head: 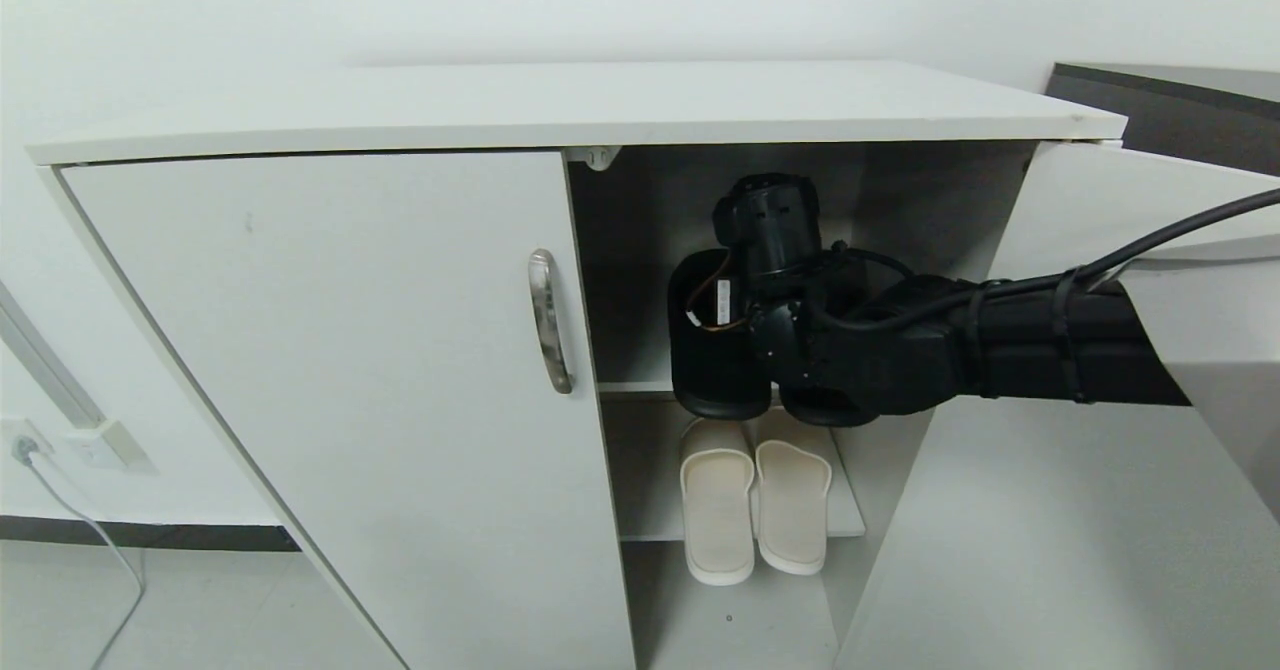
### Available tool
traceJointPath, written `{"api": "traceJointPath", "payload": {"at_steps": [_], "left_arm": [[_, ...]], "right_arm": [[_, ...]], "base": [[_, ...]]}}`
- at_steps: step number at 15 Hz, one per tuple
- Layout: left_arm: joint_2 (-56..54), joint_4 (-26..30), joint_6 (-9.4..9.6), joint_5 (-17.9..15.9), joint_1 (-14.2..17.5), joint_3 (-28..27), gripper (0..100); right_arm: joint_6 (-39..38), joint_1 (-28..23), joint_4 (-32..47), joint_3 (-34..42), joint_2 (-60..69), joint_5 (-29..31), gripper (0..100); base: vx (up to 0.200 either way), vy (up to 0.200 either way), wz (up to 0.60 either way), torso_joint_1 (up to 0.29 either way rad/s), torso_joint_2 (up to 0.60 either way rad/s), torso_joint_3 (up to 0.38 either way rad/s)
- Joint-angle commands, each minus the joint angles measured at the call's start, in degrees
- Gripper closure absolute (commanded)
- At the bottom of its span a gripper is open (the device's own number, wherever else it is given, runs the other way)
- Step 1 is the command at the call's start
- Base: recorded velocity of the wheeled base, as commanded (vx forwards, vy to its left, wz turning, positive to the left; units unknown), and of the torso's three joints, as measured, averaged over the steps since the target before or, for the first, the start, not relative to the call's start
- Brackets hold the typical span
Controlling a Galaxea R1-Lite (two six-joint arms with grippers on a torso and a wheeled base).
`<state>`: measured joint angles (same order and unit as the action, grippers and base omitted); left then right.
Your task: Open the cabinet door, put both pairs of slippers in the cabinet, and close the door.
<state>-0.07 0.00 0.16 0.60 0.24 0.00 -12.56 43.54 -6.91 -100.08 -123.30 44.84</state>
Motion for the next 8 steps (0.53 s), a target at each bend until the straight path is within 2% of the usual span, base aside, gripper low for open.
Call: {"api": "traceJointPath", "payload": {"at_steps": [1,8], "left_arm": [[0.1,0.0,0.02,0.0,-0.1,0.0,100],[0.1,0.0,0.02,0.0,0.0,0.0,100]], "right_arm": [[0.0,0.0,0.0,0.1,-0.5,-0.1,100],[-0.1,0.1,-0.1,0.2,-0.9,-0.5,100]], "base": [[0.000,0.000,0.00,0.000,0.00,0.000],[0.000,0.000,0.00,0.000,0.00,0.000]]}}
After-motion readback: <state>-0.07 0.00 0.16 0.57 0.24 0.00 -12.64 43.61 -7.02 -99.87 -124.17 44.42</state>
